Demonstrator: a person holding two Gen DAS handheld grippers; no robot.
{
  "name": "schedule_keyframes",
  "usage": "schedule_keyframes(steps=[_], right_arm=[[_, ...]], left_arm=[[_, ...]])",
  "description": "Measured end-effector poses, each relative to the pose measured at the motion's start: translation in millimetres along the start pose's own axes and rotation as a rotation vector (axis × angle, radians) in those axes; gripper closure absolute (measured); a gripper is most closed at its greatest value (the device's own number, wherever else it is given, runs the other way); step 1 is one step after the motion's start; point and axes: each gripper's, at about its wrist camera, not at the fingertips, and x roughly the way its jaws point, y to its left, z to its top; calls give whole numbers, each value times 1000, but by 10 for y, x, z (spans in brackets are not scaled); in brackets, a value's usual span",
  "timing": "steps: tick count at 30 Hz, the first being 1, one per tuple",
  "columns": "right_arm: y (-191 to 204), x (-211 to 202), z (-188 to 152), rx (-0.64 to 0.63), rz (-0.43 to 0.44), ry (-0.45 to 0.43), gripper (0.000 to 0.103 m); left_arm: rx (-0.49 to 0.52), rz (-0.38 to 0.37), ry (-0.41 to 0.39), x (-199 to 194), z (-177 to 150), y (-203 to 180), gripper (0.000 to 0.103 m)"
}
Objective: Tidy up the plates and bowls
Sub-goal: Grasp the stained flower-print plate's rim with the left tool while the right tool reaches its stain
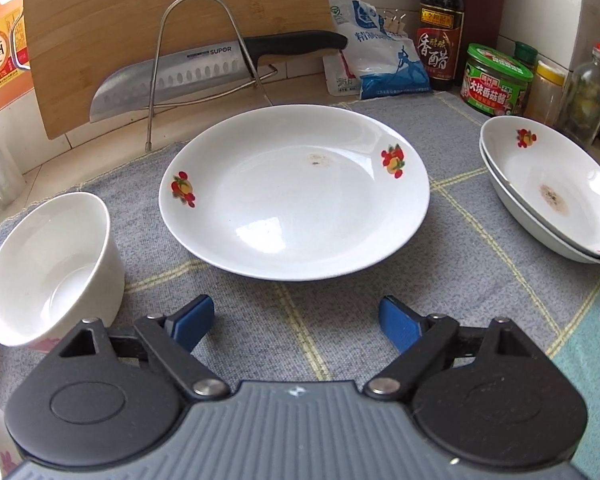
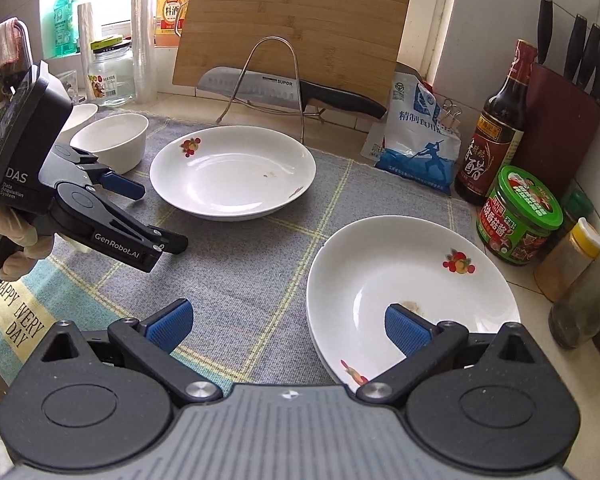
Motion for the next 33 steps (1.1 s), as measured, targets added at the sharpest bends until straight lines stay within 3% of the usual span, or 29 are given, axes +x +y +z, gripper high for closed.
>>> schedule_keyframes(steps=[4, 14, 23, 33], right_arm=[[-12, 23, 45, 9, -2, 2, 0], [0, 214, 252, -50, 37, -4, 0], [-75, 522, 625, -116, 157, -19, 0], [-139, 1083, 1112, -216, 267, 47, 0]], left_arm=[[-8, -23, 11, 75, 36, 38, 0], [-37, -11, -3, 113, 62, 41, 0], [-47, 0, -54, 104, 11, 38, 0], [-76, 32, -84, 149, 37, 12, 0]])
